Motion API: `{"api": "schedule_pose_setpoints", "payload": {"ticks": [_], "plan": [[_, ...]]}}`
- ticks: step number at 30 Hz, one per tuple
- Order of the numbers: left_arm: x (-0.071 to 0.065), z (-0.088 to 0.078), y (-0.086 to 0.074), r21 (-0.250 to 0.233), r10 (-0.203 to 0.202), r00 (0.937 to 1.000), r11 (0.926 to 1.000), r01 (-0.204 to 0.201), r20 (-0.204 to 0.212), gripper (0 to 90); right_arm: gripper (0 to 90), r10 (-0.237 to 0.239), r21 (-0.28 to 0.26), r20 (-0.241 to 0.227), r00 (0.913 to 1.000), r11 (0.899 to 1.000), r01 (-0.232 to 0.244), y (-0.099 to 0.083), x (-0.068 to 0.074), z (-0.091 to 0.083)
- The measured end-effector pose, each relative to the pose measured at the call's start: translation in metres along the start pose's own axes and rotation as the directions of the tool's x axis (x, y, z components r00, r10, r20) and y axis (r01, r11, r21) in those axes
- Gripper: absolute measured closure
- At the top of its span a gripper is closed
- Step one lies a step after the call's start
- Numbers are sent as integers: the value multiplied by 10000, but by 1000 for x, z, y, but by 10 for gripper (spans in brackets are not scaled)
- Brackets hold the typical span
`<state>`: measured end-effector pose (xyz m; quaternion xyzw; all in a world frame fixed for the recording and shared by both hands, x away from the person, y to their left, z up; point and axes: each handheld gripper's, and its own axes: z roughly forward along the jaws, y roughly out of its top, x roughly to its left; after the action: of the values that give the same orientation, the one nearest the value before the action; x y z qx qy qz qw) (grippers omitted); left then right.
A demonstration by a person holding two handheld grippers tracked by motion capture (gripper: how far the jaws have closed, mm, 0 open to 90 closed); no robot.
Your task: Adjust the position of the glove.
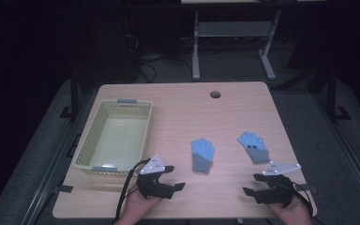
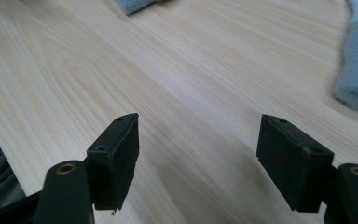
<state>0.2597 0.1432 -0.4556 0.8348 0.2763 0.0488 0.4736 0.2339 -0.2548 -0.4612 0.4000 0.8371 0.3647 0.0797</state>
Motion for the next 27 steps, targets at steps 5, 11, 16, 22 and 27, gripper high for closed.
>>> {"api": "schedule_pose_setpoints", "payload": {"ticks": [5, 11, 16, 22, 27], "plan": [[1, -1, -1, -3, -188, 9998, 9998, 188, 43, 239, 290, -12, -75, -107, 9999, 10000, 12, 1, -1, 0], [2, -2, -2, -66, -157, 9999, 9999, 157, 3, 239, 272, -198, 59, -265, 9995, 9998, 199, 5, 0, 0], [4, -2, -4, -69, -255, 9997, 9997, 255, 41, 239, 261, -358, 173, -495, 9981, 9992, 367, 12, 1, -3], [5, -2, -3, -71, -242, 9997, 9997, 242, 18, 238, 255, -611, 259, -565, 9965, 9977, 627, 28, -10, -8], [6, -2, -2, -206, -286, 9996, 9994, 287, 36, 238, 263, -711, 455, -448, 9965, 9963, 732, 41, -17, -11]]}}
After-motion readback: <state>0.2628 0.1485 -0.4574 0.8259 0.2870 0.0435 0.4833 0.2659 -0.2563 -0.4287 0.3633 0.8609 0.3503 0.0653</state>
